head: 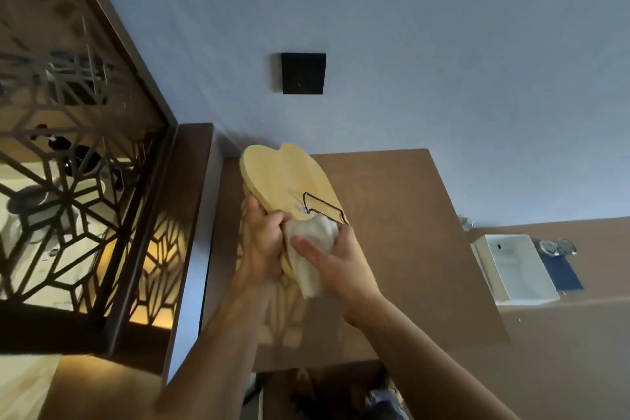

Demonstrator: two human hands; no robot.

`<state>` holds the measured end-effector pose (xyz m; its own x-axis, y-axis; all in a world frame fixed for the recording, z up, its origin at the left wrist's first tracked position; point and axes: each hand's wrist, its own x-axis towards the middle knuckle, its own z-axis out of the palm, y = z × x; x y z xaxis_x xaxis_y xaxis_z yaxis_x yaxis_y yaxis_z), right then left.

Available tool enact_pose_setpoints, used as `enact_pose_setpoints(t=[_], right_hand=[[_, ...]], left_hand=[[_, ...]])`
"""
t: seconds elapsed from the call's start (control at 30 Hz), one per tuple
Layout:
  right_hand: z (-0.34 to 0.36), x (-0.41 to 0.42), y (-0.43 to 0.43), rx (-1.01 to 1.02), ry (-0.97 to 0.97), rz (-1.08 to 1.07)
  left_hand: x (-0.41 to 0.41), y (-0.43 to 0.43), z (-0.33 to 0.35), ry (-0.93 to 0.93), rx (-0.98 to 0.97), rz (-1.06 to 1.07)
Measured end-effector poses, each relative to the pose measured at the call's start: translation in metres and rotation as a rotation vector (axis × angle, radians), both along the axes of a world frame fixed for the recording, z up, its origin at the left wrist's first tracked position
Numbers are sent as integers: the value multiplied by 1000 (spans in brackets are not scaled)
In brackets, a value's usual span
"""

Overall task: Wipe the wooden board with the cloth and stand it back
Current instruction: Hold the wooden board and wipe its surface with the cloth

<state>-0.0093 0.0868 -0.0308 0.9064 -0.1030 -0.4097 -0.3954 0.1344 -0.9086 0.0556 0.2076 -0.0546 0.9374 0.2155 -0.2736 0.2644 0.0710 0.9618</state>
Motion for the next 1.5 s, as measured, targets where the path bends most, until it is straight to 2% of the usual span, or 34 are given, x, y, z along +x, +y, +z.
enact_pose_setpoints(t=[0.07,0.17,0.23,0.43,0.63,0.7,0.77,0.87,0.97,1.03,1.2,1.33,1.4,1.5], right_hand=[[-9,3,13,-210,-57,79],[-31,4,25,-568,-147,238],[-50,5,22,-669,-161,296],[-121,5,-72,-904,95,129],[-145,0,-138,-1173,223,122],[-131,8,-131,-1160,210,66],[-107,17,-98,-1026,143,32],[-71,11,-14,-839,-28,175],[-65,0,31,-848,-187,348],[-76,4,14,-867,-139,325],[-135,10,-93,-1024,170,74],[-146,3,-140,-1200,231,90],[-131,9,-127,-1156,160,62],[-90,24,-60,-893,22,60]], left_hand=[[-7,9,-14,-39,-44,-14],[-14,16,-33,21,-249,16],[-15,22,-44,75,-345,38],[-10,30,-64,93,-214,86],[-11,29,-62,95,-245,96],[-11,29,-60,100,-243,88],[-12,29,-61,110,-255,77],[-13,29,-63,132,-467,20],[-15,28,-64,105,-544,17],[-15,29,-64,90,-535,89],[-17,30,-65,164,-362,139],[-15,27,-60,131,-320,109],[-15,27,-60,100,-281,97],[-19,29,-62,15,-347,58]])
